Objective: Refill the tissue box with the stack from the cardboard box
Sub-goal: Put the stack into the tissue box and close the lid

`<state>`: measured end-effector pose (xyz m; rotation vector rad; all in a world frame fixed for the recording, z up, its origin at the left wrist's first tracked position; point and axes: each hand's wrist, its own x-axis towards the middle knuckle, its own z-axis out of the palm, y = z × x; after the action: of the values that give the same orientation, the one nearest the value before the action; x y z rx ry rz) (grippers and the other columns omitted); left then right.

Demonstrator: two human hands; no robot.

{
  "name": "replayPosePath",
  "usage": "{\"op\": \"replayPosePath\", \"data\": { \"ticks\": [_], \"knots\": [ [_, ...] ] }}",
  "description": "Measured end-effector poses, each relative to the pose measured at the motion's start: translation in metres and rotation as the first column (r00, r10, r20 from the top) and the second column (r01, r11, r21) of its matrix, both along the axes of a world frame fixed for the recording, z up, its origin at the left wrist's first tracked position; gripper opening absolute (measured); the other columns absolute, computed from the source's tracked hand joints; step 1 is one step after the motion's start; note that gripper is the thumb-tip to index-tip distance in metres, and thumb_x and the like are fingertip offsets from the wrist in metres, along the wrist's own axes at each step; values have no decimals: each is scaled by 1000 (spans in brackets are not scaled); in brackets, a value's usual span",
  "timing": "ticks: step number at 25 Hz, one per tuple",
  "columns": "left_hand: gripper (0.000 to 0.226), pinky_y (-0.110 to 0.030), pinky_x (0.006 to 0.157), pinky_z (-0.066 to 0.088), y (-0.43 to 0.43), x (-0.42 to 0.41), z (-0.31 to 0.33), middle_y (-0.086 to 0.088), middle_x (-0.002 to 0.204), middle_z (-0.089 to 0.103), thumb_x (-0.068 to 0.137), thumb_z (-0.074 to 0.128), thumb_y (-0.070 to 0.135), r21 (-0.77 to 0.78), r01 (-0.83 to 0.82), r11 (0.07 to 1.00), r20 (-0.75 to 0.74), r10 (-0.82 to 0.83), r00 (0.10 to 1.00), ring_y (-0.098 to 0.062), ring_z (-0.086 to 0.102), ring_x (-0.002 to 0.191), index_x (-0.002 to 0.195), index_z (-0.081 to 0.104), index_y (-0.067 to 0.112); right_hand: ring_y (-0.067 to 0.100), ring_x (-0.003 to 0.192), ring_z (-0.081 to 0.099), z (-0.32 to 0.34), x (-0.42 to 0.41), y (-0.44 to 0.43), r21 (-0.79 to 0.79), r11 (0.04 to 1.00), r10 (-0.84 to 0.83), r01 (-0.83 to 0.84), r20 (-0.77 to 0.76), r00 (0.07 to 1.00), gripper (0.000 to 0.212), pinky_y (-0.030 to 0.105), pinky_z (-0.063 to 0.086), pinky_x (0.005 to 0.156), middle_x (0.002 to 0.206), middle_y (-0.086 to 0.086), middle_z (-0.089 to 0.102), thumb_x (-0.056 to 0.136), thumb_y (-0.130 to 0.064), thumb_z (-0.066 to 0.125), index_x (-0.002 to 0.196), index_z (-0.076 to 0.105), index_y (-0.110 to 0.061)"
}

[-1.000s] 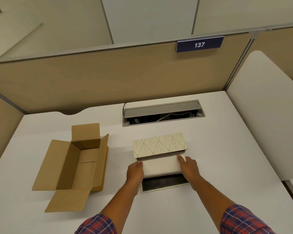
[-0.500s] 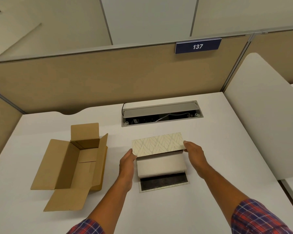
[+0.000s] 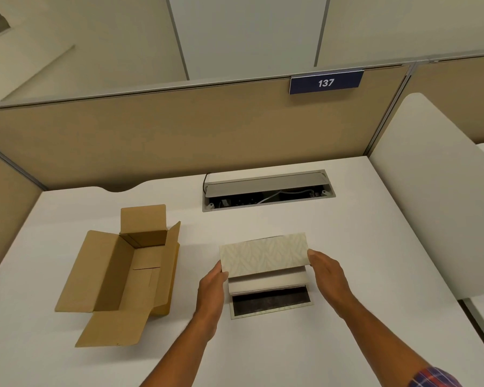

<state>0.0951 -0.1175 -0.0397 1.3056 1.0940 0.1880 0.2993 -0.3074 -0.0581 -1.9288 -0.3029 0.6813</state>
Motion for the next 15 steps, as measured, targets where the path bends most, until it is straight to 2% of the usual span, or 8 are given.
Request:
{"op": "replayPosePath", "data": {
  "ticks": [1,2,4,6,9,11,13,15],
  "knots": [
    [43,-31,109,38,-4,-5,-1,15,137,62,111,43,29,1,2,1000,-8,-2,1000,-12,54,132,153,51,31,-20,93,63,-2,-4,-5,-4,1000,-9,9,1,1000,22,-5,42,80,99,-38,67,110,-35,47,104,66,-45],
    [43,-31,109,39,-8,-9,-3,13,139,62,111,43,32,3,-1,1000,-18,1,1000,-11,56,130,153,51,31,-18,85,64,-3,-8,-9,-11,1000,-21,21,4,1000,28,-1,45,75,87,-35,70,109,-41,47,93,69,-40],
    [45,-35,113,40,-17,-18,-6,9,145,60,110,42,42,3,-21,1000,-44,22,999,-11,58,128,152,52,30,-2,67,59,-10,-16,-18,-27,999,-38,39,26,999,51,19,48,69,68,-18,65,105,-54,44,75,63,-19],
    [47,-38,113,38,-26,-24,-8,12,137,61,108,40,52,-13,-47,999,-76,46,996,-12,57,128,147,56,31,7,63,51,-16,-24,-25,-54,997,-50,53,48,998,67,33,43,66,63,-8,57,100,-65,41,72,56,-6],
    [35,-34,100,35,-35,-25,-11,26,102,62,105,38,59,-56,-82,995,-111,75,991,3,56,95,122,59,36,12,59,46,-21,-35,-33,-142,987,-58,69,79,995,64,36,38,63,55,-10,48,98,-72,37,60,40,-20],
    [39,-34,99,36,-40,-25,-14,21,97,61,104,40,61,-58,-110,992,-148,101,984,-4,56,94,117,60,31,14,58,46,-25,-43,-36,-196,979,-43,62,102,994,63,37,37,63,56,-9,47,98,-73,35,60,35,-23],
    [50,-39,101,44,-44,-25,-17,7,115,69,105,43,59,-64,-109,992,-212,94,973,-17,61,109,128,64,20,16,61,50,-30,-49,-40,-258,965,-19,48,113,993,64,38,40,66,59,-6,54,97,-73,33,59,38,-22],
    [56,-40,107,46,-46,-25,-22,-5,141,65,106,46,53,-48,-79,996,-268,64,961,-26,59,124,144,59,13,17,65,55,-36,-54,-44,-325,945,12,25,113,994,63,41,44,71,65,-3,60,98,-71,32,61,43,-20]
  ]
}}
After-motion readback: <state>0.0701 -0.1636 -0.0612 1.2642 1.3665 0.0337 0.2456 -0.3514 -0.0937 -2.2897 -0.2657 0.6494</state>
